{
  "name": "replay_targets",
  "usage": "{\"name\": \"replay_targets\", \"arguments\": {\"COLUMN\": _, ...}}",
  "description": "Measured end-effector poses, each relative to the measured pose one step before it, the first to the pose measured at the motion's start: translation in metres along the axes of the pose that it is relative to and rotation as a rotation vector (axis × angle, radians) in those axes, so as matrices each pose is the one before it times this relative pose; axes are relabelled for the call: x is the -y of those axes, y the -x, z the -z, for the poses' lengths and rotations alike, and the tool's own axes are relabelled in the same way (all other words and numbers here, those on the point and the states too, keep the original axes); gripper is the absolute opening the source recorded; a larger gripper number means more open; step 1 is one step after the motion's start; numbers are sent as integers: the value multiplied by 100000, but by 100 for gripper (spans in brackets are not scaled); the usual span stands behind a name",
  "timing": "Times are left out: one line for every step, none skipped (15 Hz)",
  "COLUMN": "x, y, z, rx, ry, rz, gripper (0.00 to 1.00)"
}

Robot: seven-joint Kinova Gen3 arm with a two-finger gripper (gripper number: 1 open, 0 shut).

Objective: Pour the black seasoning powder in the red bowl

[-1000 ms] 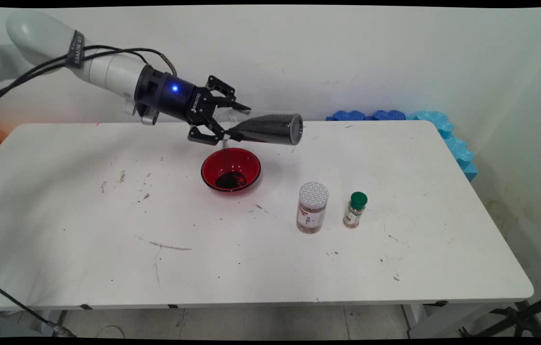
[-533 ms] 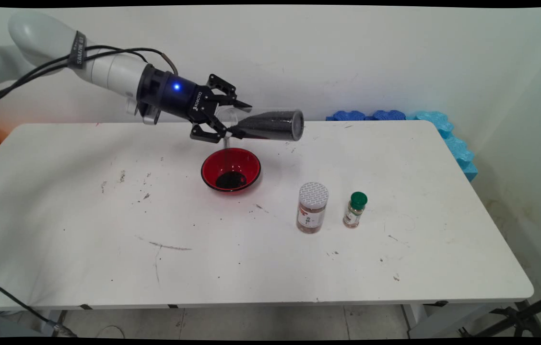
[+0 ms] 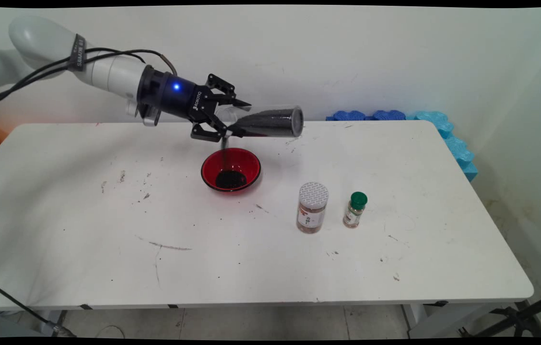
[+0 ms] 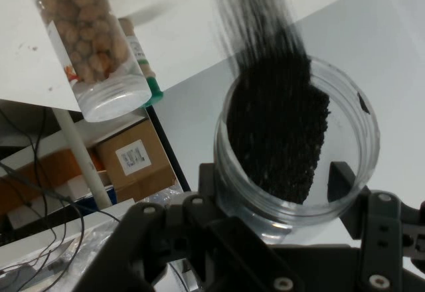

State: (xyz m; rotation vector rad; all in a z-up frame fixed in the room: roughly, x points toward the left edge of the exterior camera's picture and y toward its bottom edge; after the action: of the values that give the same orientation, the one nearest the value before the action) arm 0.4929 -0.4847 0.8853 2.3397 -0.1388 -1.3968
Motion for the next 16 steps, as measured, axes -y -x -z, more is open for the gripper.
{"name": "replay_targets", "arguments": {"x": 67, "y": -52, "z": 32, "rx": 133, "ry": 39, "rz": 48, "gripper": 0}}
{"name": "replay_targets", "arguments": {"x": 84, "y": -66, "z": 22, "rx": 212, "ry": 75, "rz": 95, "gripper": 0}}
{"name": "replay_targets", "arguments": {"x": 56, "y": -37, "z": -1, "rx": 140, "ry": 64, "rz": 77, "gripper": 0}}
{"name": "replay_targets", "arguments": {"x": 72, "y": -49, "z": -10, "rx": 211, "ry": 160, "rz": 160, "gripper": 0}}
{"name": "replay_targets", "arguments": {"x": 40, "y": -9, "z": -23, "rx": 173, "ry": 141, "rz": 115, "gripper": 0}}
{"name": "replay_targets", "arguments": {"x": 48, "y": -19, "z": -49, "rx": 240, "ry": 249, "rz": 215, "gripper": 0}}
{"name": "replay_targets", "arguments": {"x": 36, "y": 0, "z": -72, "rx": 293, "ry": 346, "rz": 293, "gripper": 0}}
{"name": "replay_targets", "arguments": {"x": 38, "y": -17, "z": -74, "rx": 224, "ry": 397, "rz": 335, "gripper": 0}}
{"name": "replay_targets", "arguments": {"x": 33, "y": -19, "z": -61, "rx": 190, "ry": 323, "rz": 284, "gripper": 0}}
{"name": "replay_targets", "arguments": {"x": 42, "y": -26, "z": -75, "rx": 199, "ry": 307, "rz": 322, "gripper": 0}}
{"name": "replay_targets", "arguments": {"x": 53, "y": -25, "z": -56, "rx": 144, "ry": 284, "rz": 284, "gripper": 0}}
{"name": "replay_targets", "arguments": {"x": 53, "y": -24, "z": -44, "rx": 120, "ry": 220, "rz": 263, "gripper": 0}}
{"name": "replay_targets", "arguments": {"x": 74, "y": -35, "z": -42, "rx": 125, "ry": 248, "rz": 327, "gripper": 0}}
{"name": "replay_targets", "arguments": {"x": 74, "y": -20, "z": -73, "rx": 150, "ry": 168, "rz": 298, "gripper": 0}}
{"name": "replay_targets", "arguments": {"x": 67, "y": -16, "z": -58, "rx": 101, "ry": 129, "rz": 223, "gripper": 0}}
{"name": "replay_targets", "arguments": {"x": 87, "y": -13, "z": -70, "rx": 110, "ry": 133, "rz": 228, "gripper": 0}}
